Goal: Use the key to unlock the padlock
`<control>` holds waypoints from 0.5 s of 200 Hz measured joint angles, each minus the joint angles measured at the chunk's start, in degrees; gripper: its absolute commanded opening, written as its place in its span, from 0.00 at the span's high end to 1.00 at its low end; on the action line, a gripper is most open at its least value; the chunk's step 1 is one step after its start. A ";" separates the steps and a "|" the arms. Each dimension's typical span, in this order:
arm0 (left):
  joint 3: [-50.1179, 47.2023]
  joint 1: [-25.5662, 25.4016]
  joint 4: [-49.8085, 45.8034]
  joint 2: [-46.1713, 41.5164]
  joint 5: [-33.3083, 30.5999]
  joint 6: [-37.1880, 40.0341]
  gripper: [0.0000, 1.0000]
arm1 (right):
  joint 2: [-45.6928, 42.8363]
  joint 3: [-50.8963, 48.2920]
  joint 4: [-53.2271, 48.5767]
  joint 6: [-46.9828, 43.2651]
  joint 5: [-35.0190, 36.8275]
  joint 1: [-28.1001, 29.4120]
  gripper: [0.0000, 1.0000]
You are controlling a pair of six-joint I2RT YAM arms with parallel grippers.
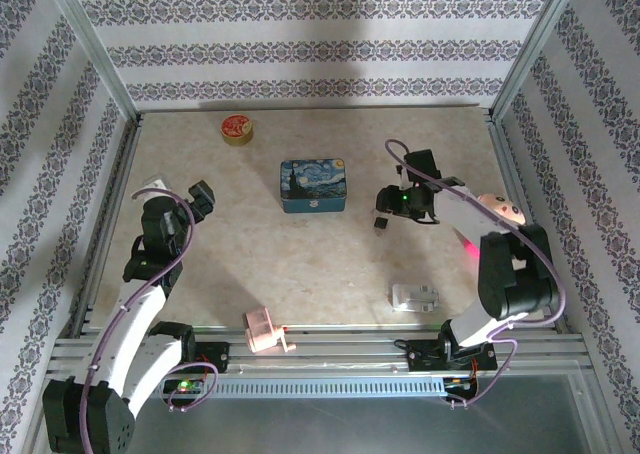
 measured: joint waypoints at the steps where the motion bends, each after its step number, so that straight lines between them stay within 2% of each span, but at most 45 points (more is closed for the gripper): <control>1: -0.13 0.02 0.04 0.04 -0.22 0.15 0.01 | -0.15 0.00 0.00 -0.07 0.09 0.00 0.41; 35: -4.28 0.35 3.78 3.13 -2.10 4.26 0.01 | -8.00 -1.57 1.57 -2.43 4.70 -0.04 0.29; 65: -7.41 0.39 9.73 6.88 -1.20 8.70 0.01 | -13.94 -9.49 9.42 -5.81 8.50 -0.31 0.21; 84: -9.07 0.39 15.37 9.05 0.26 11.72 0.01 | -17.35 -14.45 14.45 -7.63 11.52 -0.42 0.10; 88: -9.42 0.39 16.44 9.49 0.55 12.26 0.01 | -18.10 -15.30 15.41 -7.63 12.15 -0.42 0.03; 100: -10.49 0.44 19.96 10.88 1.29 14.03 0.01 | -20.06 -17.25 18.32 -8.68 14.05 -0.42 0.02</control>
